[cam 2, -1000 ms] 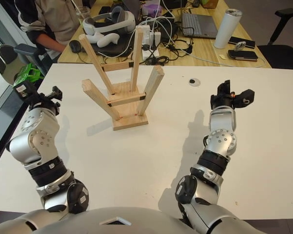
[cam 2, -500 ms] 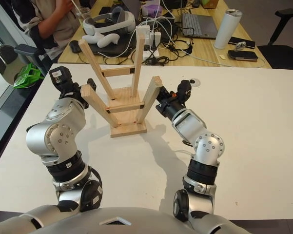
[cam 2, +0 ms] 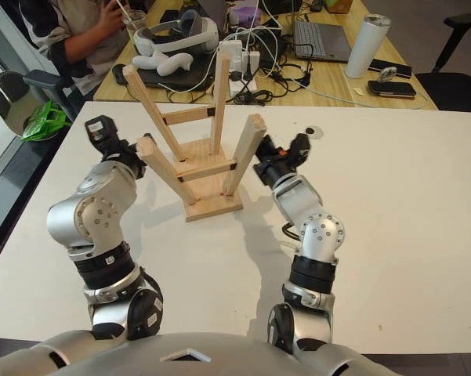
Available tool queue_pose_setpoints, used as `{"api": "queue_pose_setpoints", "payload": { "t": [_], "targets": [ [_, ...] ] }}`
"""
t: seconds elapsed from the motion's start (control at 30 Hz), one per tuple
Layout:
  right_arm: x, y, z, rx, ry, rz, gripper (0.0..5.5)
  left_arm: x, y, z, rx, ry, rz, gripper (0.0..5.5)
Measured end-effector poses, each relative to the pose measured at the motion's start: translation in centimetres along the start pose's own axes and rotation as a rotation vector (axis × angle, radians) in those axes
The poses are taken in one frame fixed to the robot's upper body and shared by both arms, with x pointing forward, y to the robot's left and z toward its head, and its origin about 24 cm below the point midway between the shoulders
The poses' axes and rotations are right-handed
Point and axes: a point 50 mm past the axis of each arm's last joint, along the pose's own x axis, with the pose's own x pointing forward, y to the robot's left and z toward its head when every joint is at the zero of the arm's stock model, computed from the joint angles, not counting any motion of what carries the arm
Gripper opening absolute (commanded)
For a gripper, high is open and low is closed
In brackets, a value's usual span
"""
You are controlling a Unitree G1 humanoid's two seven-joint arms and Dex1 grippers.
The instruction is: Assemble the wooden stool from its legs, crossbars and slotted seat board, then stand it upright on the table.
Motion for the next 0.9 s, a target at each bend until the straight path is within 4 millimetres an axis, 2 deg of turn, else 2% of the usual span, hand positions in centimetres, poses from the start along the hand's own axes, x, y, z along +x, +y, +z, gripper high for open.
{"api": "queue_pose_setpoints", "payload": {
  "t": [0.17, 0.23, 0.33, 0.37, 0.43, 0.53, 0.57, 0.6, 0.63, 0.7, 0.73, 0.8, 0.83, 0.9],
  "targets": [
    [0.0, -0.3, 0.8, -0.026, -0.009, -0.006, 0.05, -0.2, -0.5, 0.1, 0.011, -0.008, -0.010, 3.90],
    [-0.1, -0.7, 2.9, -0.064, -0.074, -0.020, 0.05, -0.4, -0.3, 0.3, -0.008, -0.020, -0.029, 3.90],
    [-1.5, -0.4, 8.9, -0.169, -0.297, -0.031, 0.05, -0.1, 3.3, -0.4, -0.037, 0.006, 0.086, 3.90],
    [-1.6, 0.3, 10.1, -0.203, -0.331, -0.001, 0.05, 0.0, 4.1, -0.1, -0.044, -0.011, 0.110, 3.90],
    [-1.8, 4.3, 13.2, -0.325, -0.398, 0.160, 0.05, -0.1, 5.5, 2.2, -0.073, -0.127, 0.155, 3.90],
    [-1.6, 9.2, 14.8, -0.469, -0.371, 0.370, 0.05, -0.4, 5.2, 5.2, -0.078, -0.282, 0.132, 3.90],
    [-1.8, 12.1, 15.0, -0.555, -0.326, 0.492, 0.05, -0.6, 5.0, 6.0, -0.078, -0.329, 0.118, 3.90],
    [-1.7, 12.6, 14.8, -0.583, -0.298, 0.519, 0.05, -0.6, 5.0, 6.1, -0.079, -0.331, 0.117, 3.90],
    [-1.5, 12.9, 14.0, -0.659, -0.191, 0.550, 0.05, -0.7, 5.0, 6.1, -0.081, -0.337, 0.118, 3.90],
    [-1.1, 12.2, 12.7, -0.708, -0.045, 0.548, 0.05, -0.8, 5.0, 6.2, -0.084, -0.354, 0.119, 3.90],
    [-1.0, 10.8, 11.4, -0.738, 0.094, 0.516, 0.05, -0.9, 5.1, 6.2, -0.086, -0.357, 0.125, 3.90],
    [-1.2, 6.2, 8.1, -0.711, 0.366, 0.407, 0.05, -0.9, 5.1, 6.0, -0.093, -0.351, 0.128, 3.90],
    [-1.6, 5.0, 7.3, -0.704, 0.405, 0.411, 0.05, -0.9, 5.1, 5.9, -0.094, -0.351, 0.131, 3.90],
    [-2.4, 4.6, 7.0, -0.784, 0.448, 0.418, 0.05, -0.9, 5.1, 5.9, -0.097, -0.350, 0.135, 3.90]
  ]
}}
